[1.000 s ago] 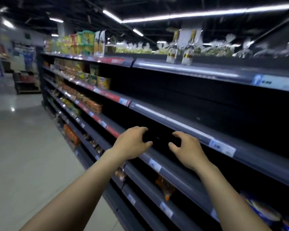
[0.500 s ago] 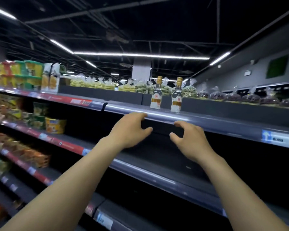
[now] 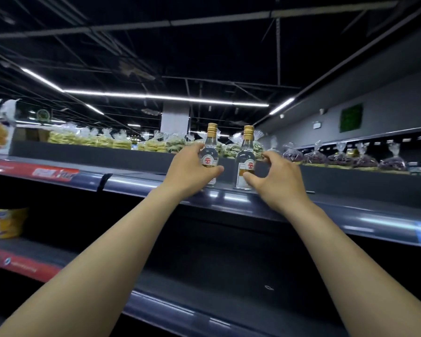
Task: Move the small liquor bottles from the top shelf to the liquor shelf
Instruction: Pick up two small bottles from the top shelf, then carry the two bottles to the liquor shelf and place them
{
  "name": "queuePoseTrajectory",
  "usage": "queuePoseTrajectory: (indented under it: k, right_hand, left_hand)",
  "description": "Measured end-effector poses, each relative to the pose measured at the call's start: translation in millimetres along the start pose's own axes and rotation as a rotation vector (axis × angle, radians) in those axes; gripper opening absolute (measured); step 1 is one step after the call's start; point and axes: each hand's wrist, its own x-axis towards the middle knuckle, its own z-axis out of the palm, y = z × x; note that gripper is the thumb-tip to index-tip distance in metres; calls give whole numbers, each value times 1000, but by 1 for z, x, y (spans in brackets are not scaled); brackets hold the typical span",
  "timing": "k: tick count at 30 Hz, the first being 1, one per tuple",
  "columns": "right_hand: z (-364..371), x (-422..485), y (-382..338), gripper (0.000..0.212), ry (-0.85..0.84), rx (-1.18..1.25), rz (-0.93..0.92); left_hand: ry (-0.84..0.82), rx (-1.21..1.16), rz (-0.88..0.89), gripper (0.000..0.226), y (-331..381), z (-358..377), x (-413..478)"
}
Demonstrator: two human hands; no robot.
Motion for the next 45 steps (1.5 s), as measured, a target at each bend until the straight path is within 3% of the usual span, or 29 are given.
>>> queuePoseTrajectory:
  k: [3,9,17,20,22,28,33,37,45]
  right_hand:
    - [9,9,-1,62,-59,-36,65]
    - [21,20,-11,62,-108,-54,159]
    - [17,9,-23,63,170,18,151]
    - [-6,1,-28,62,295,32,157]
    - [-32,-9,-26,67,358,-4,168]
    - [-135,-87,3,79,484,-274,298]
    - [-234,-194,35,70,557,-488,400]
    - [-317,-289,64,43,630,-641,542]
    - [-474,-498,110,38,690,-824,900]
  left_hand:
    - [-11,2,-35,92,-13,12,9]
    - [21,26,-3,64,-32,18,14]
    - [-8,-80,86,69,-34,16,22]
    - [0,-273,129,49,-12,19,20]
    - [-4,-391,192,37,13,24,14]
    - [-171,-641,337,49,114,68,-34]
    - [-375,-785,351,43,210,128,-117]
    - [-576,-876,361,51,293,174,-210]
    - [-953,-1020,314,54,466,233,-434]
